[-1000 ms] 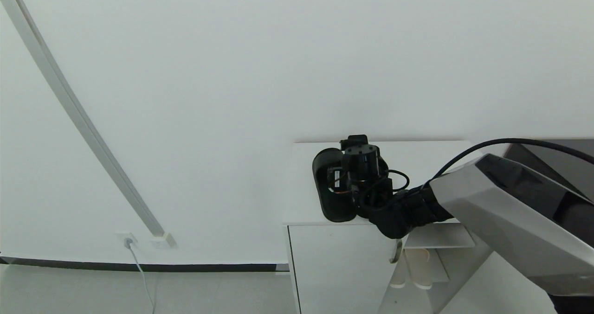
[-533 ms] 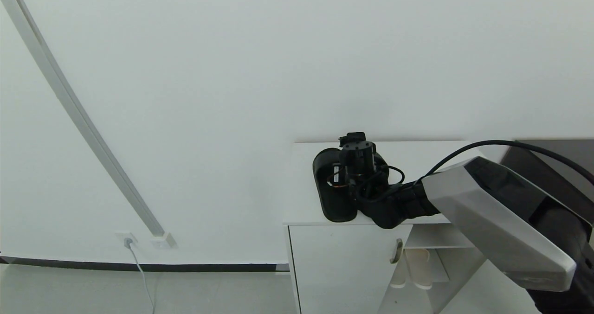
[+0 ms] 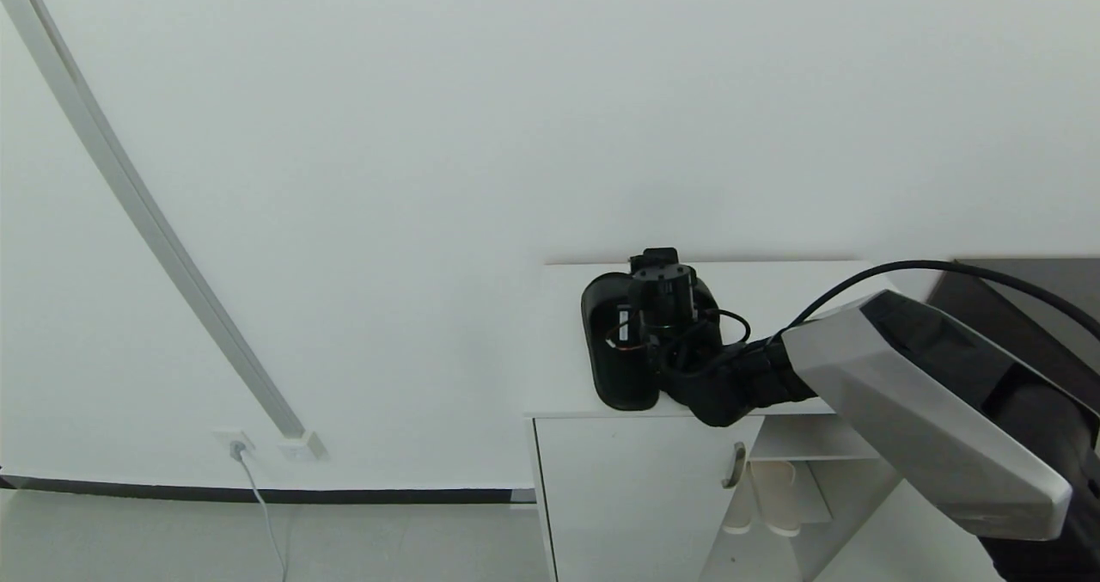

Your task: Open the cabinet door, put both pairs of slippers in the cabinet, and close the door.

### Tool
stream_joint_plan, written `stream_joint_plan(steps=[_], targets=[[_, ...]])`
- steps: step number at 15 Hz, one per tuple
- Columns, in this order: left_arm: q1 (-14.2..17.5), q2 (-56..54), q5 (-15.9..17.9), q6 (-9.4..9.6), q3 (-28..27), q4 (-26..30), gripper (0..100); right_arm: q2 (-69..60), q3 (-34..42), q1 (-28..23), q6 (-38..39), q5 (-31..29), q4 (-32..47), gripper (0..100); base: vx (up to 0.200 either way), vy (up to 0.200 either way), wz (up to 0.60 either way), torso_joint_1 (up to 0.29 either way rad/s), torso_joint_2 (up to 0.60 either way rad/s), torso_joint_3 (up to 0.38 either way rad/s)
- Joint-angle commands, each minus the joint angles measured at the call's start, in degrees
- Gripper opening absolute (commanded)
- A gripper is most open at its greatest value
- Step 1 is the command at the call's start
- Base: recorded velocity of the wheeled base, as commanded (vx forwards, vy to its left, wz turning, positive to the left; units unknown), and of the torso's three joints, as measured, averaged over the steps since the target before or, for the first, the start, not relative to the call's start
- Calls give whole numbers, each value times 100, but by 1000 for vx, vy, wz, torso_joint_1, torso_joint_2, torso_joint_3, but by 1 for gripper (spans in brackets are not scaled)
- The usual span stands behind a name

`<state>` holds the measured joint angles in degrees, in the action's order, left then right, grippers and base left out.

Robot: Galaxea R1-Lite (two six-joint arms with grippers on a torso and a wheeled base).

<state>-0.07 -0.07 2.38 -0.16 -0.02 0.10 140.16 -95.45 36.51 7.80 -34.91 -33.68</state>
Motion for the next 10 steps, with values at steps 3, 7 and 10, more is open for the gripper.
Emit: stream_joint_plan(steps=[3,7,10], targets=[[-1,7,0,-19,2,-1,0,-726,572,146,2,2,-33,0,0,0,0,0,0,0],[-1,7,0,-19,2,-1,0,-1931,2066,453,11,108,-270,0,0,0,0,0,0,0],[-1,7,0,-19,2,-1,0,-2792,3701,796,-51,521,-1017,0,0,0,0,0,0,0]])
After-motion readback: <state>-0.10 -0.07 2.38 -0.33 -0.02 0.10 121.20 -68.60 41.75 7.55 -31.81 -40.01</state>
